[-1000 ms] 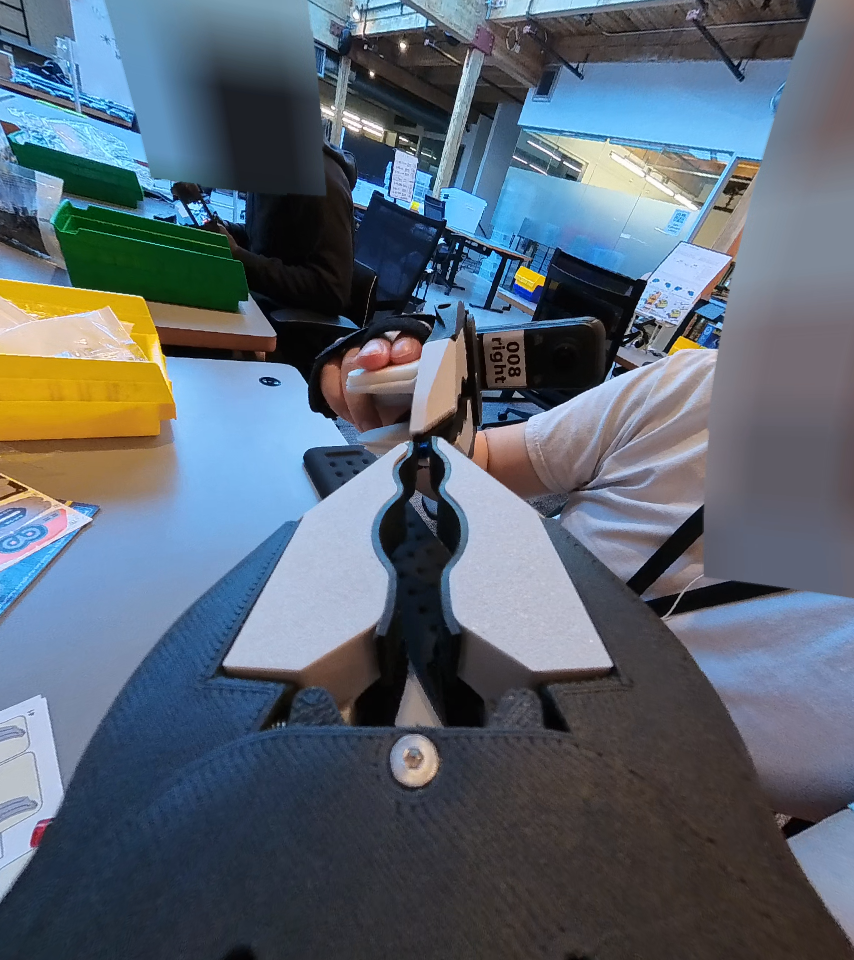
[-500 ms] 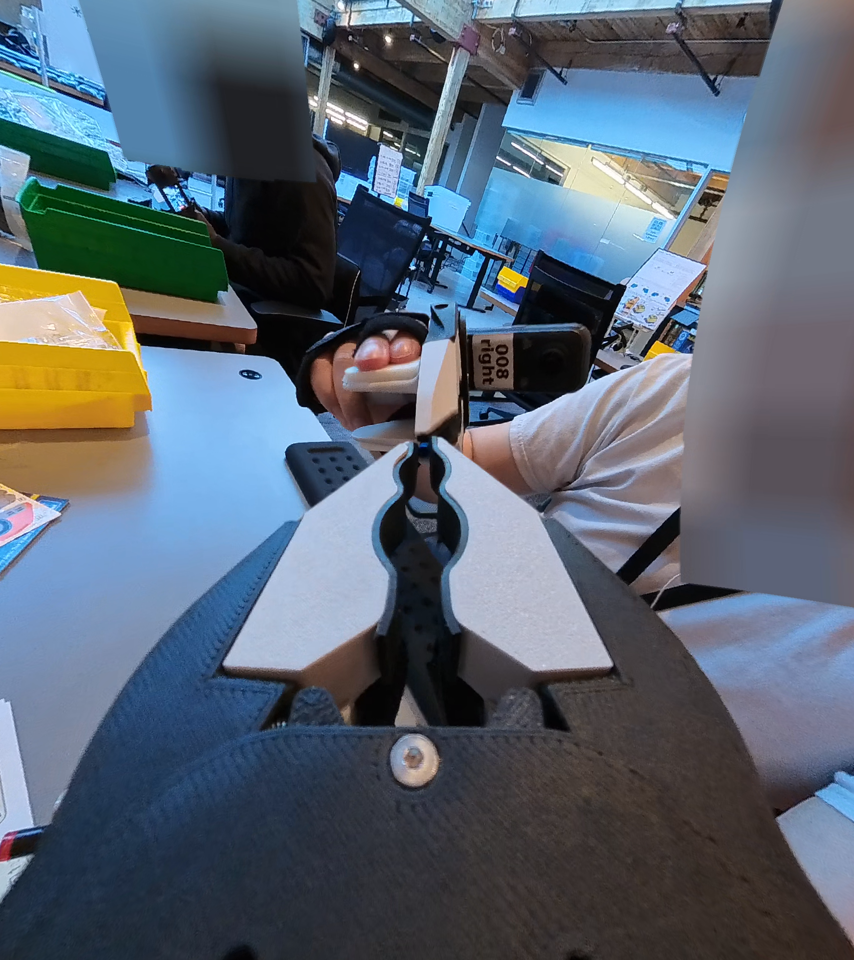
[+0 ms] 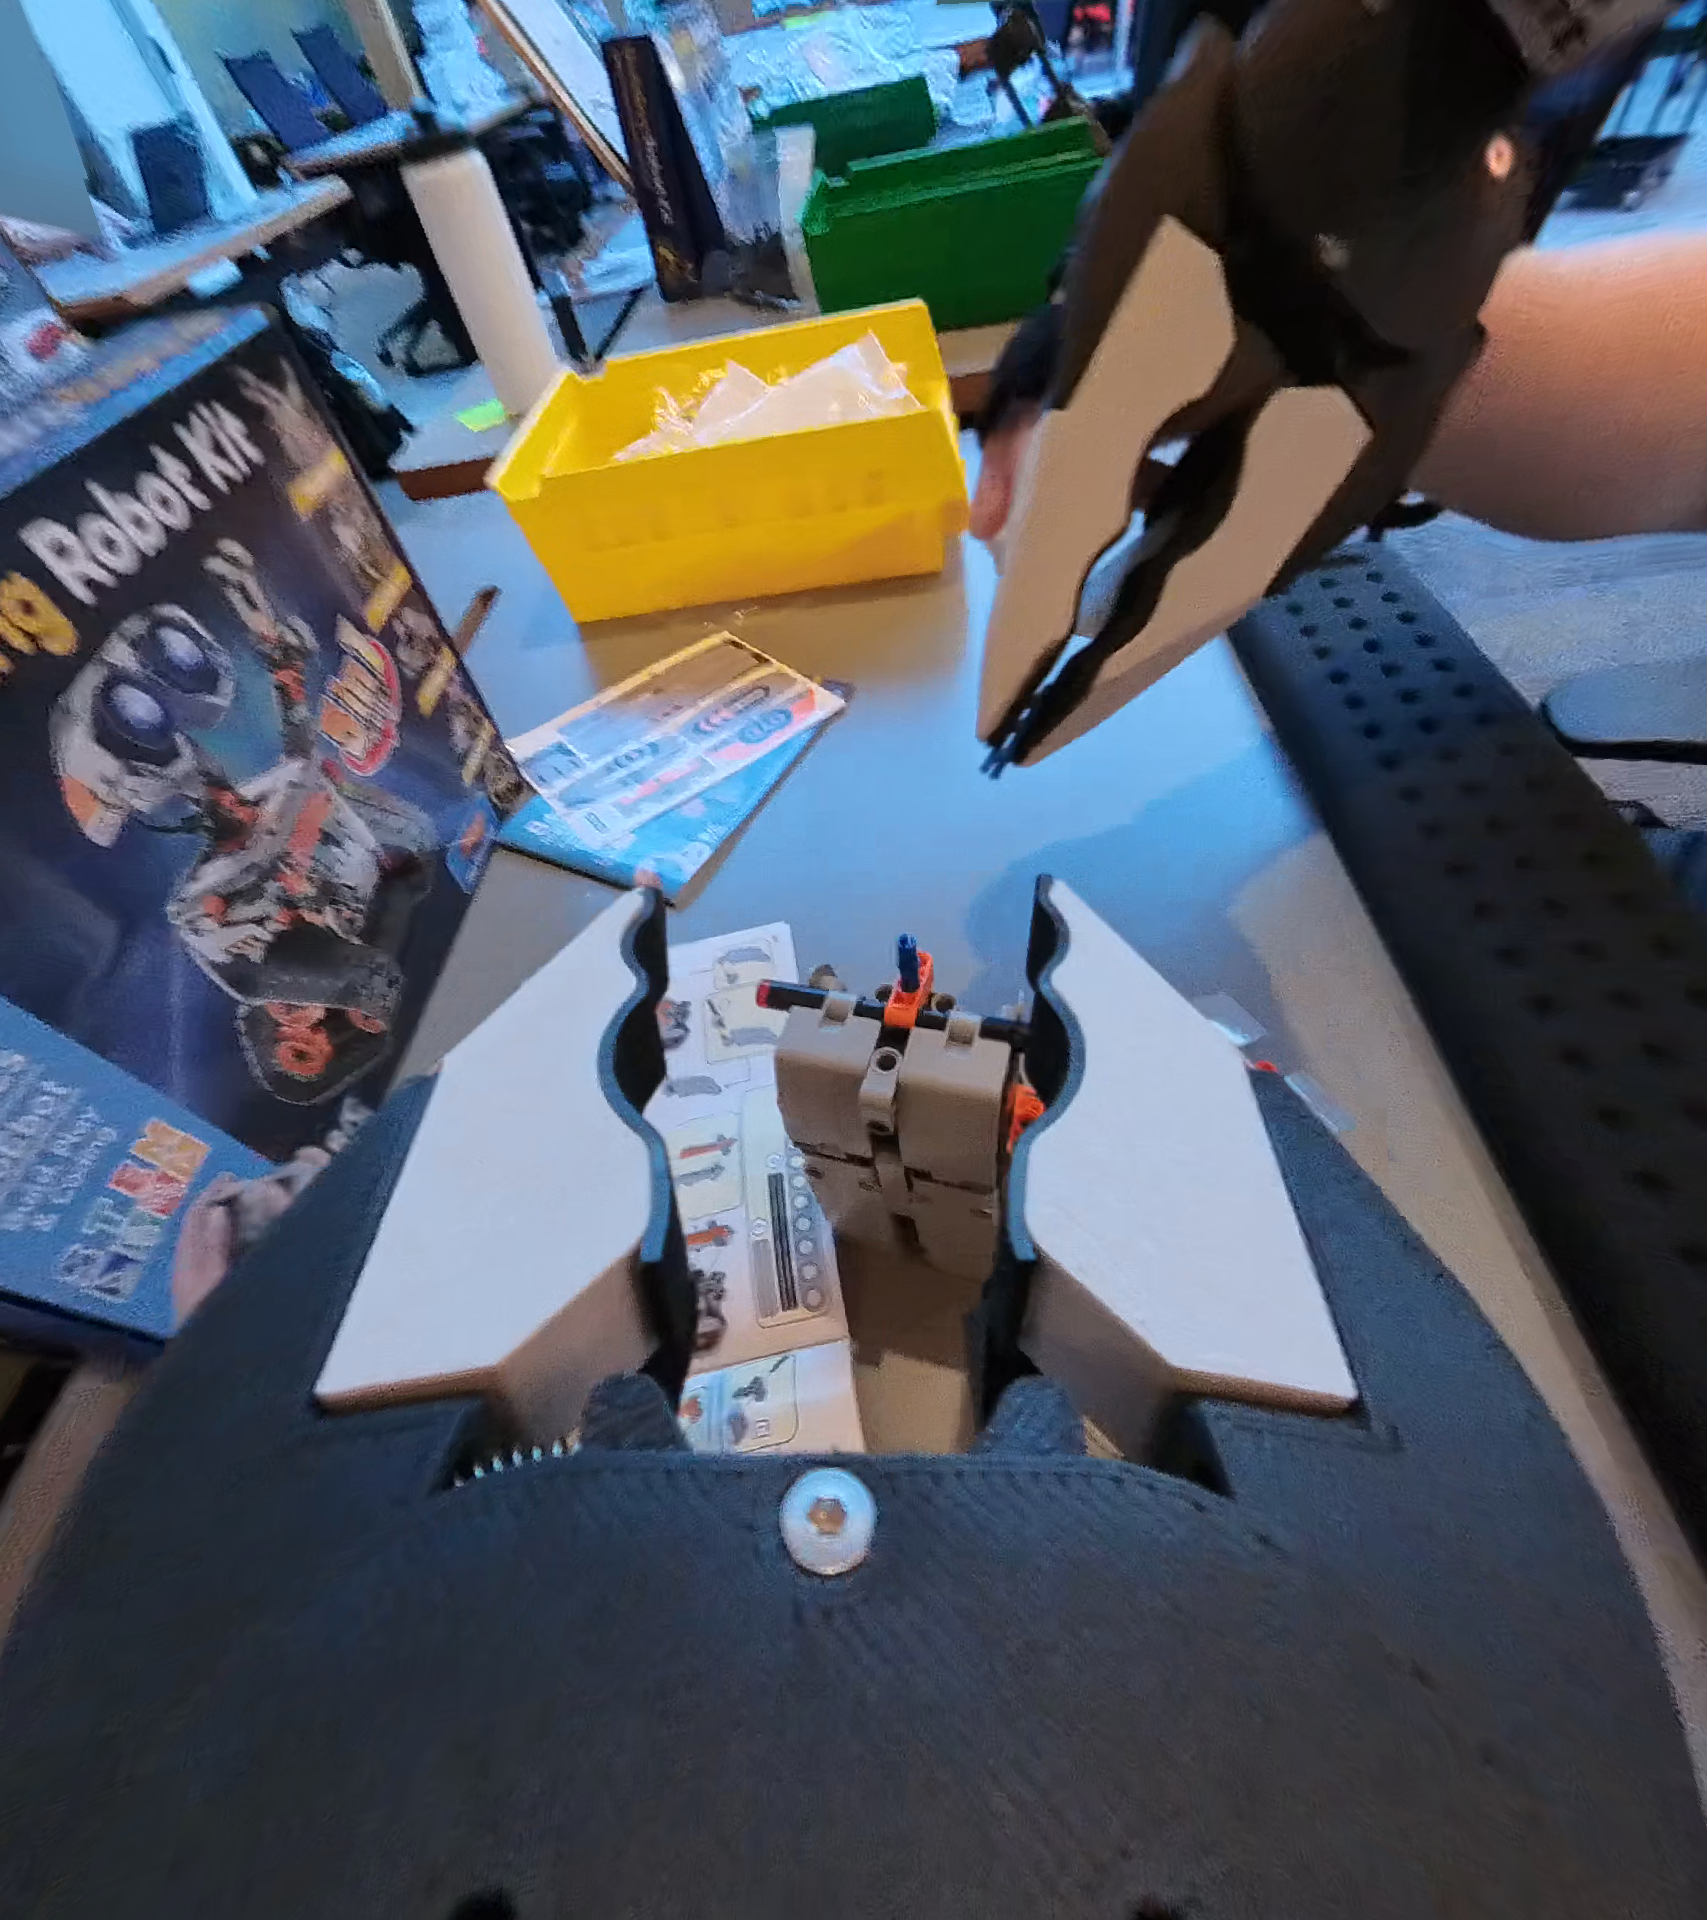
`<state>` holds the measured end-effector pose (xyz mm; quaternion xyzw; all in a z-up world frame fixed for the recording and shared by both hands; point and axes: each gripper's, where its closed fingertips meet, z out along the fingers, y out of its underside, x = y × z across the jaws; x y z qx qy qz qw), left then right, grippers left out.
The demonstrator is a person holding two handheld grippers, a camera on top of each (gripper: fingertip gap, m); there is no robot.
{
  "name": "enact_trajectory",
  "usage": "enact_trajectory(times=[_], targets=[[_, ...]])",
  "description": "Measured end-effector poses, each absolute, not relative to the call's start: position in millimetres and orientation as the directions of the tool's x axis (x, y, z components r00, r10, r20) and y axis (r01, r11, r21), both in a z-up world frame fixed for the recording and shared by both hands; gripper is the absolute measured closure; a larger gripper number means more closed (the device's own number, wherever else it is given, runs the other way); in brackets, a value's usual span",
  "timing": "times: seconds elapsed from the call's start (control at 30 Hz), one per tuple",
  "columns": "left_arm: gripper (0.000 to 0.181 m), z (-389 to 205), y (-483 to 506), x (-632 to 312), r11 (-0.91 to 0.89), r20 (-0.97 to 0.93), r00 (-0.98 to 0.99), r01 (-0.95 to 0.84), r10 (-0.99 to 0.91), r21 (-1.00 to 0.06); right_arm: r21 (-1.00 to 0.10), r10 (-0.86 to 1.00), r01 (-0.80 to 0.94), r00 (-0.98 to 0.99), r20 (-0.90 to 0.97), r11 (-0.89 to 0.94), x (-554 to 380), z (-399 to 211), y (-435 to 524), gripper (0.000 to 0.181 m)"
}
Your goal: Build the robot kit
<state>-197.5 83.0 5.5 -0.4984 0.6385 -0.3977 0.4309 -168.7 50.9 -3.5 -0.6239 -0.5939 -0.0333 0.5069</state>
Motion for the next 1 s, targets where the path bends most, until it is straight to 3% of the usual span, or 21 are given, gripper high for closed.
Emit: enact_trajectory(times=[0.1, 0.27, 0.37, 0.5, 0.73, 1.0], targets=[[0.122, -9.5, 81.2, -189.7, 0.129, -0.073, -0.178, -0.328, -0.981, -0.936, -0.622, 0.815, 0.78, 0.314, 0.486, 0.07, -170.6, -19.6, 60.8, 0.179], [0.153, -17.4, 64.1, -183.6, 0.175, -0.084, -0.288, -0.308, -0.954, -0.935, -0.621, 0.91, 0.772, 0.343, 0.233, -0.132, -174.9, -27.9, 65.5, 0.179], [0.143, -26.4, 65.0, -181.1, 0.196, -0.094, -0.281, -0.36, -0.955, -0.912, -0.603, 0.928, 0.766, 0.357, 0.11, -0.223, -178.2, -28.5, 66.6, 0.179], [0.146, -35.9, 71.4, -180.0, 0.201, -0.1, -0.257, -0.403, -0.961, -0.893, -0.545, 0.934, 0.801, 0.347, 0.088, -0.247, -177.4, -31.1, 72.2, 0.178], [0.174, -51.7, 72.0, -176.4, 0.21, -0.085, -0.27, -0.478, -0.959, -0.853, -0.475, 0.939, 0.833, 0.341, 0.037, -0.284, -179.8, -39.0, 74.8, 0.179], [0.175, -54.1, 72.0, -176.2, 0.252, -0.129, -0.273, -0.486, -0.953, -0.837, -0.397, 0.943, 0.869, 0.331, 0.023, -0.295, -178.4, -48.9, 76.3, 0.179]])
